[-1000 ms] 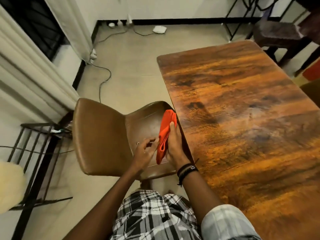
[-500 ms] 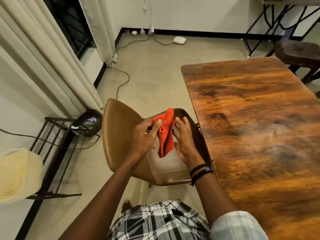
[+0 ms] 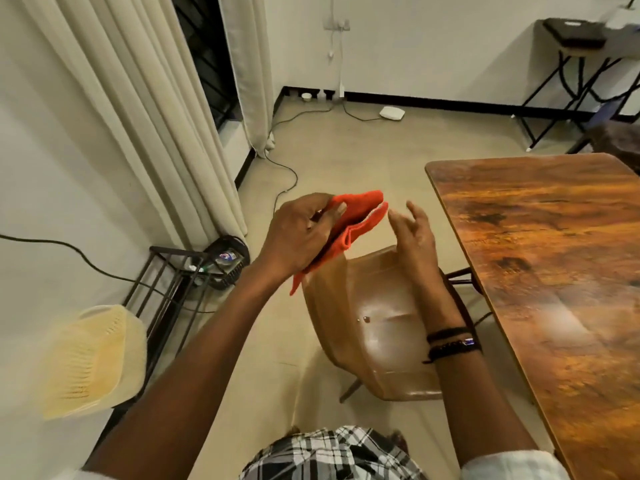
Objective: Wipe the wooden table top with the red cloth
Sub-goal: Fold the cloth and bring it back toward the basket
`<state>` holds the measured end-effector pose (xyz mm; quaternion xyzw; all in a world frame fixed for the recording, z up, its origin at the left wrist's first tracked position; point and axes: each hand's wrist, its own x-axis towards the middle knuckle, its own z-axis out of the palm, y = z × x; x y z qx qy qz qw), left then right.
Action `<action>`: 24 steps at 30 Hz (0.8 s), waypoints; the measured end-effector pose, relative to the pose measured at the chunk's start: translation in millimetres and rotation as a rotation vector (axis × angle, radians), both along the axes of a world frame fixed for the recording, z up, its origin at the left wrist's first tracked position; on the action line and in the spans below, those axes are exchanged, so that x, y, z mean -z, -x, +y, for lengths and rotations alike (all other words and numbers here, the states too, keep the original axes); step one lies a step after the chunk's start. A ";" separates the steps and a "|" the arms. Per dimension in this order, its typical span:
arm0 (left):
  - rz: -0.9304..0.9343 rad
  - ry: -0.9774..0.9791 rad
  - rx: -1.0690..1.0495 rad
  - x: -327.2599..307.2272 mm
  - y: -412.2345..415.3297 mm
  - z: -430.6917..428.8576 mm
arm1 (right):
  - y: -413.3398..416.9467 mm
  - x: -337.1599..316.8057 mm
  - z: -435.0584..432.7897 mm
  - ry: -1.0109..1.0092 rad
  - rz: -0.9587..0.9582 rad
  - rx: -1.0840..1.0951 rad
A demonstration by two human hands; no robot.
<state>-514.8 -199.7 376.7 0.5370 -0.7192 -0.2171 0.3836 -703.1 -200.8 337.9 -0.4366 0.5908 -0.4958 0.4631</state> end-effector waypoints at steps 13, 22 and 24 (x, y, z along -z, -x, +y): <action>0.097 -0.060 -0.139 -33.2 -114.8 7.0 | -81.6 -29.8 -56.4 0.267 0.687 -0.616; -0.011 -0.027 -0.346 -41.7 -187.7 16.5 | -141.5 -48.9 -87.4 0.420 0.726 -0.794; -0.052 -0.043 -0.380 -36.8 -199.4 18.0 | -150.8 -48.2 -92.9 0.440 0.765 -0.822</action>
